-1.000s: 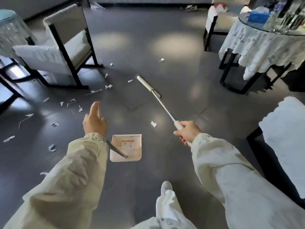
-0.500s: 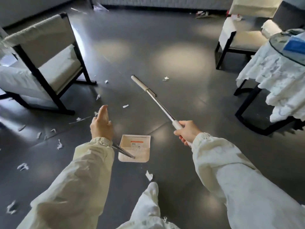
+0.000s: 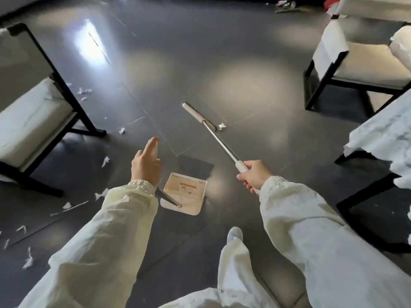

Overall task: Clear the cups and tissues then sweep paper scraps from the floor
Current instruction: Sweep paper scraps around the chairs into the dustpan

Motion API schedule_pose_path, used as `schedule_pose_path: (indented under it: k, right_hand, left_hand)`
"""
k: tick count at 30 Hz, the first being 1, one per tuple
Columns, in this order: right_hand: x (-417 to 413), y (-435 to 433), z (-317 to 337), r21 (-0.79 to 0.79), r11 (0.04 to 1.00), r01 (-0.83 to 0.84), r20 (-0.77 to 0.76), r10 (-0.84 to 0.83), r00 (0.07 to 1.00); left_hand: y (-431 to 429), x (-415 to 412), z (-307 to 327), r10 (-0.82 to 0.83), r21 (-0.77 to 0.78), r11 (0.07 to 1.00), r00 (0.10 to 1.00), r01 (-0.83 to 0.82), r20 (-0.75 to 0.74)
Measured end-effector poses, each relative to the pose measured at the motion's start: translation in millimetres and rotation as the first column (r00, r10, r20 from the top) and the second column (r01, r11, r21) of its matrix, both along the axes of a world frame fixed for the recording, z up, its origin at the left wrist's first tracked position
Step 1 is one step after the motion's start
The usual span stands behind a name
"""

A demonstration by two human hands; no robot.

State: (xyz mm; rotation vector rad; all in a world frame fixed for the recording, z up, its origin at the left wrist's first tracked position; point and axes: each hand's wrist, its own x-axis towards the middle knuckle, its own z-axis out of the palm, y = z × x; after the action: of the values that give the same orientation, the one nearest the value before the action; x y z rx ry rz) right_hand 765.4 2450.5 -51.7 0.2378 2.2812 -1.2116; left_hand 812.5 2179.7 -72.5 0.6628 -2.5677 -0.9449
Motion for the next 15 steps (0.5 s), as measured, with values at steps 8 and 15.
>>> schedule_pose_path:
  k: [8,15]
  right_hand:
    - [-274.5,21.5,-16.3,0.105,0.992,-0.072,0.047,0.067,0.997]
    - [-455.0,16.0,-52.3,0.147,0.986,-0.083,0.126,0.064,0.99]
  left_hand:
    - [35.8,-259.3,-31.2,0.012,0.067,0.998,0.999,-0.016,0.049]
    - [38.4,-443.0,-62.5,0.001,0.108,0.994,0.991,-0.015,0.133]
